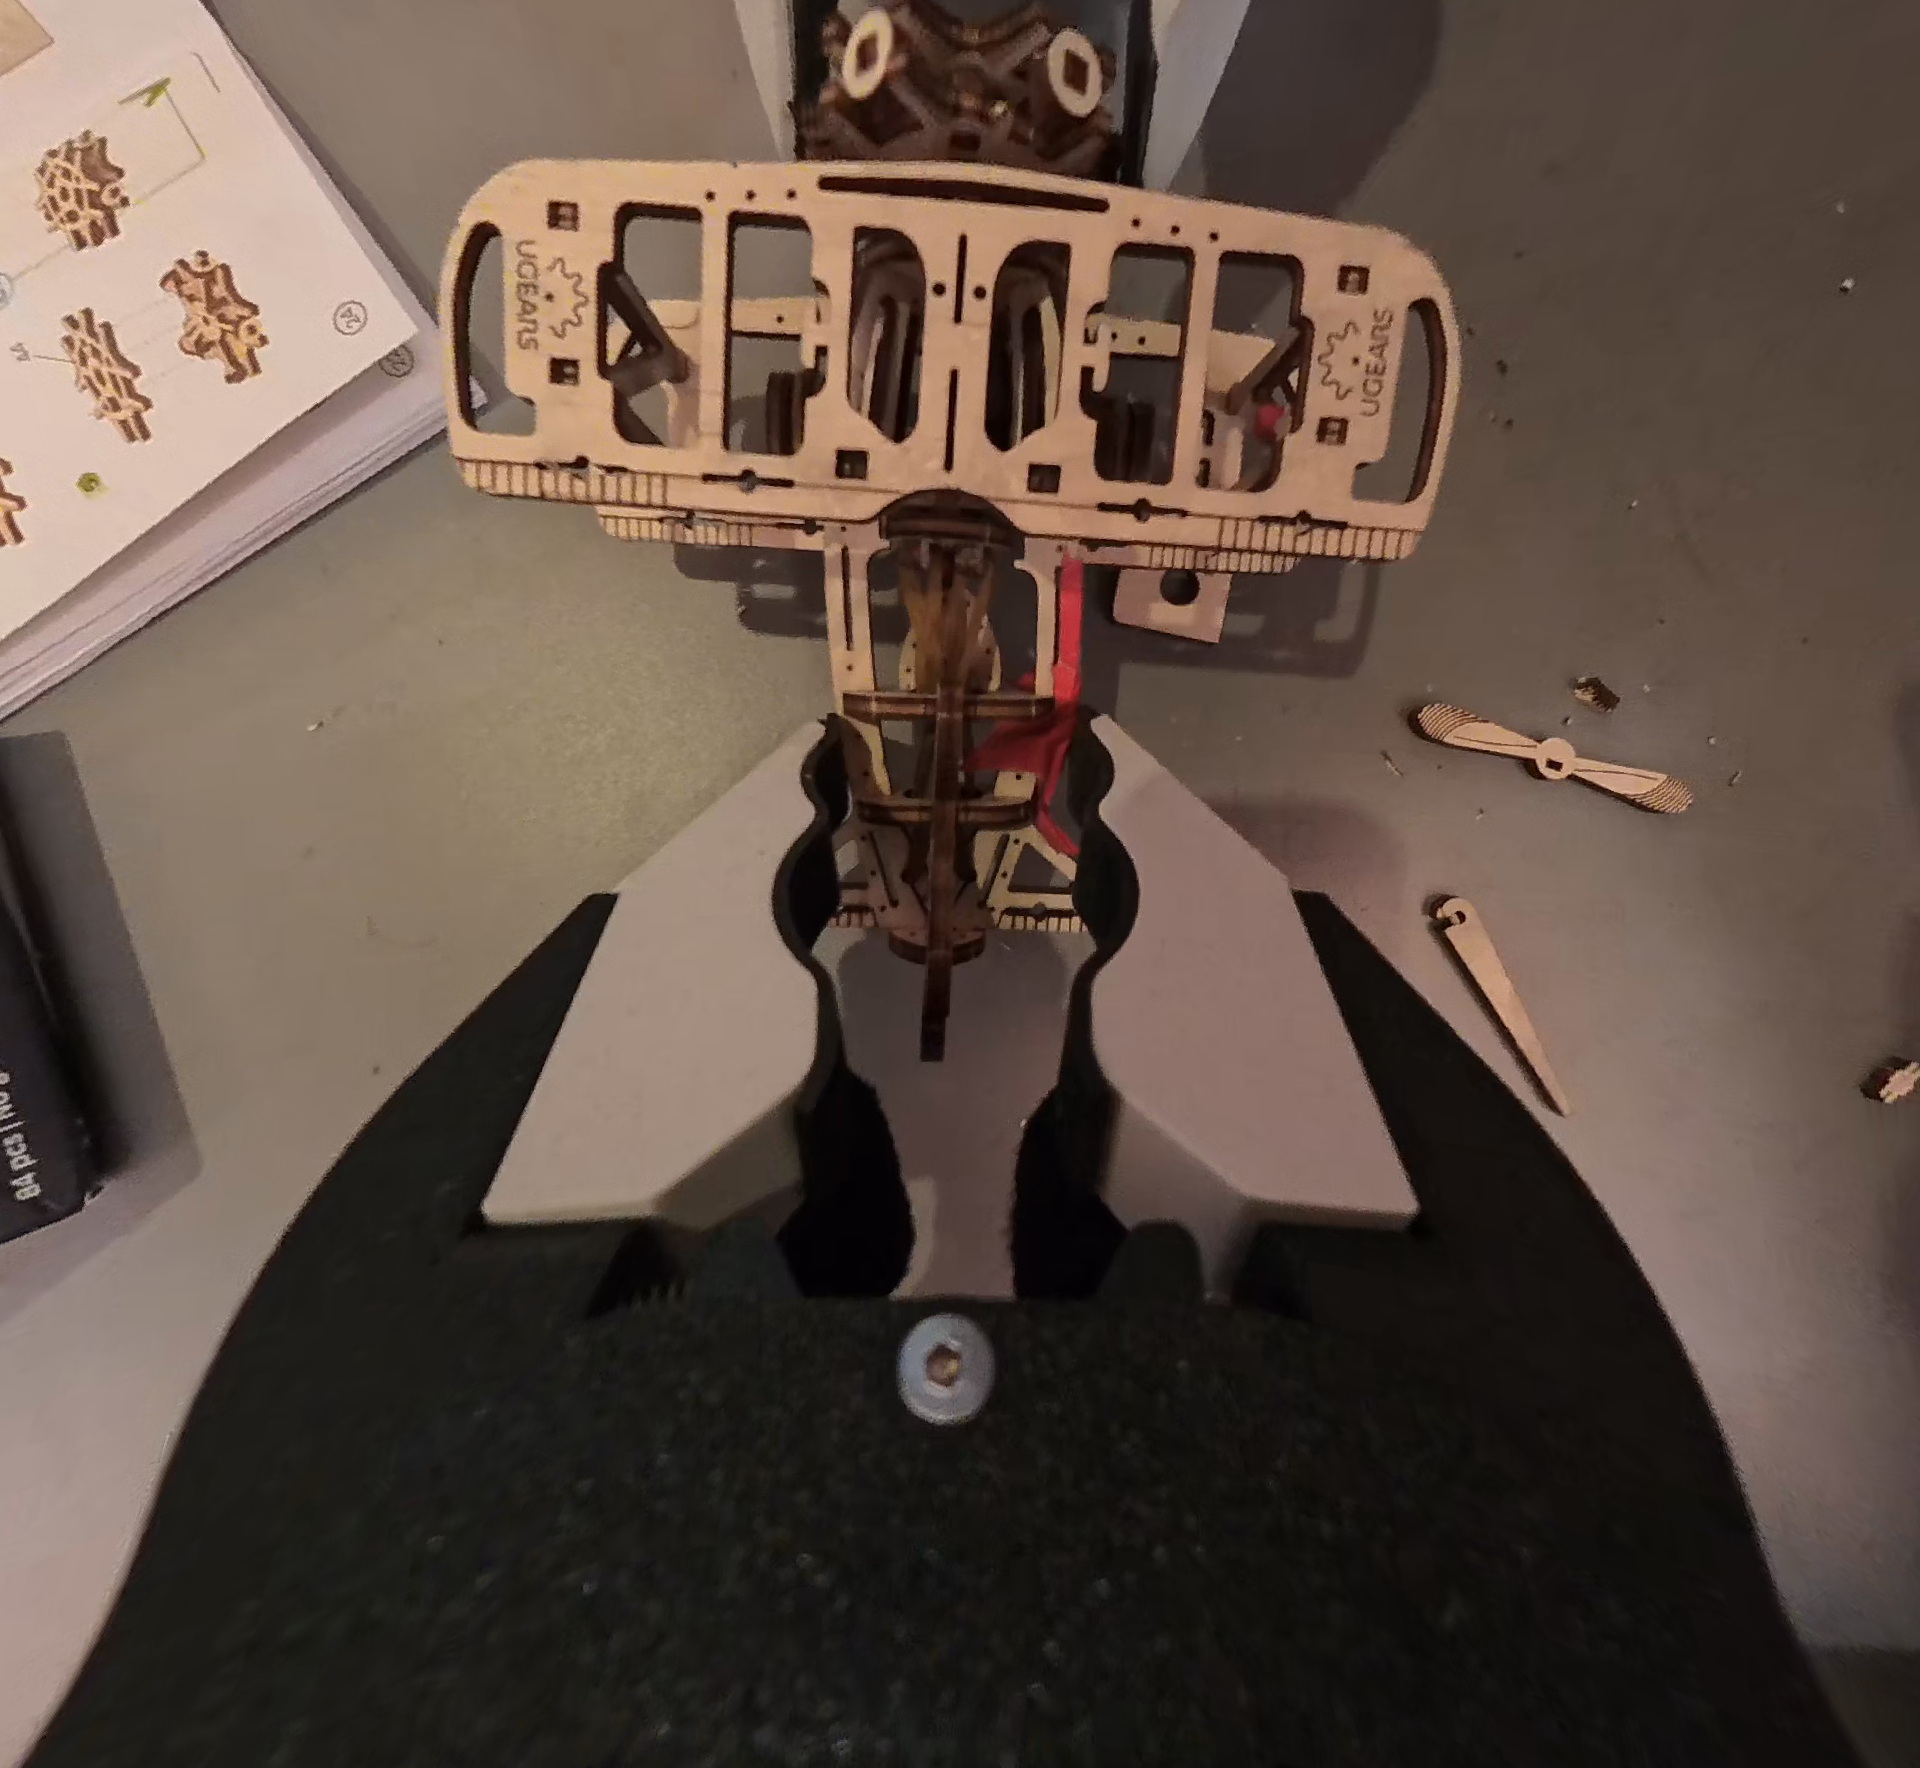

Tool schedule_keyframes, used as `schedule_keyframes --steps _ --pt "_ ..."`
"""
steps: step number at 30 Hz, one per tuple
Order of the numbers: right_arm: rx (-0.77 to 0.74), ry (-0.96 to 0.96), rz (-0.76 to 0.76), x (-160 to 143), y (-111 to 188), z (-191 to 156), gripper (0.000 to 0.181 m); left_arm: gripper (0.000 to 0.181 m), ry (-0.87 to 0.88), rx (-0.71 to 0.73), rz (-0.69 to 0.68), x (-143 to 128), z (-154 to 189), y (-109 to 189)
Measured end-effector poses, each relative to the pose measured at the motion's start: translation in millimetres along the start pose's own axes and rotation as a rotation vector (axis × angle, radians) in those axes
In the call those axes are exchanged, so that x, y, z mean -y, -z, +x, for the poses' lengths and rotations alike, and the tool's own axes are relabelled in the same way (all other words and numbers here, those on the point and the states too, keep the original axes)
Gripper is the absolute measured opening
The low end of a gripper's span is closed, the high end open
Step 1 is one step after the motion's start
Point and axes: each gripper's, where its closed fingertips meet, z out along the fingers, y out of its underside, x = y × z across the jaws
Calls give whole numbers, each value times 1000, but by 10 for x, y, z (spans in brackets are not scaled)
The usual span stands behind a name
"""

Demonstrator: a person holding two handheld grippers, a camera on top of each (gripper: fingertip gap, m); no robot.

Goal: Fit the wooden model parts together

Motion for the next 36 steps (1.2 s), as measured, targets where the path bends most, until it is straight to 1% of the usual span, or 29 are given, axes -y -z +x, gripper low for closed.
schedule_keyframes --steps 2,4,8,11,14,16,22,29,33,36 --pt "-2 12 13 -4 6 14 47 40 2 1 4 7 -4 -5" --pt "9 -25 1 -8 7 -3 47 40 -4 1 2 10 1 -7" --pt "0 -14 -22 -21 5 -8 47 39 -13 7 -1 11 -1 -9" --pt "21 -76 -46 -25 12 -22 47 40 -22 14 -10 14 1 -13" --pt "66 -165 -39 -12 21 -30 46 40 -19 11 -7 16 5 -13" --pt "77 -177 -33 -22 22 -24 47 40 -11 7 0 20 2 -16" --pt "31 -60 -29 -42 14 -14 47 40 0 -1 1 27 10 -19" --pt "25 -52 -41 -44 16 -11 47 40 -3 1 0 33 10 -23" --pt "8 6 -7 -22 14 1 47 40 -6 7 -4 19 5 -15" --pt "6 10 4 3 33 2 47 39 -12 15 -14 19 8 -16"
